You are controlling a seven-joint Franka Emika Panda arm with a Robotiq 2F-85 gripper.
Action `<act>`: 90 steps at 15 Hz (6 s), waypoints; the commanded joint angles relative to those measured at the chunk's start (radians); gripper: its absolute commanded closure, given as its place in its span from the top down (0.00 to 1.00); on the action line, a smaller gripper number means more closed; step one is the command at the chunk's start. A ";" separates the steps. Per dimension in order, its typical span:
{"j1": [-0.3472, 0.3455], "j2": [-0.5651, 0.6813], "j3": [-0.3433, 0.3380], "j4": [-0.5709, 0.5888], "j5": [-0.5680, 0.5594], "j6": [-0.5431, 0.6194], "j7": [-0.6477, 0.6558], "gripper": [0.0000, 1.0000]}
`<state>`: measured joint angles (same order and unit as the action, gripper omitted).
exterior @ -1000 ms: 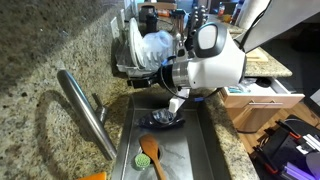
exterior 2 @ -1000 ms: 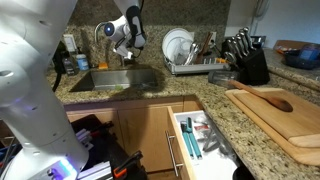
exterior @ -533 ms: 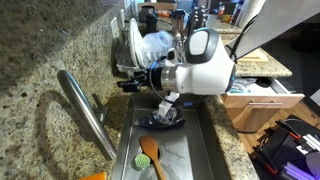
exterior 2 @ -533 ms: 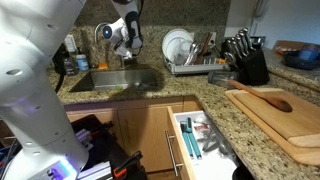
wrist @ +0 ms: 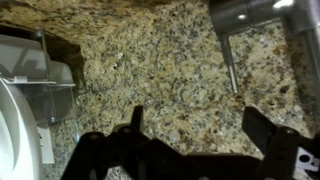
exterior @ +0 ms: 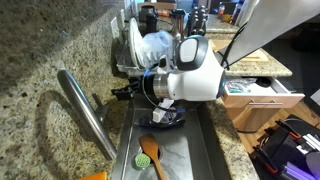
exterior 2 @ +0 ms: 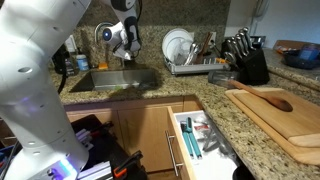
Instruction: Put the wooden spoon in the glass, open the tap, and then close the drawer
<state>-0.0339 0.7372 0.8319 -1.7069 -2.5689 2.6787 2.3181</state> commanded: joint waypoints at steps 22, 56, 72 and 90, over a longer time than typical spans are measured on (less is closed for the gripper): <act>0.242 0.187 -0.179 0.311 -0.029 0.019 -0.009 1.00; 0.271 0.105 -0.291 0.243 0.044 -0.271 0.037 0.02; 0.294 0.048 -0.329 0.172 0.306 -0.143 -0.047 0.73; 0.134 -0.538 -0.019 -0.331 1.336 -0.497 -0.629 1.00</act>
<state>-0.0046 0.2301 0.9313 -2.0381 -1.2674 2.1503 1.7015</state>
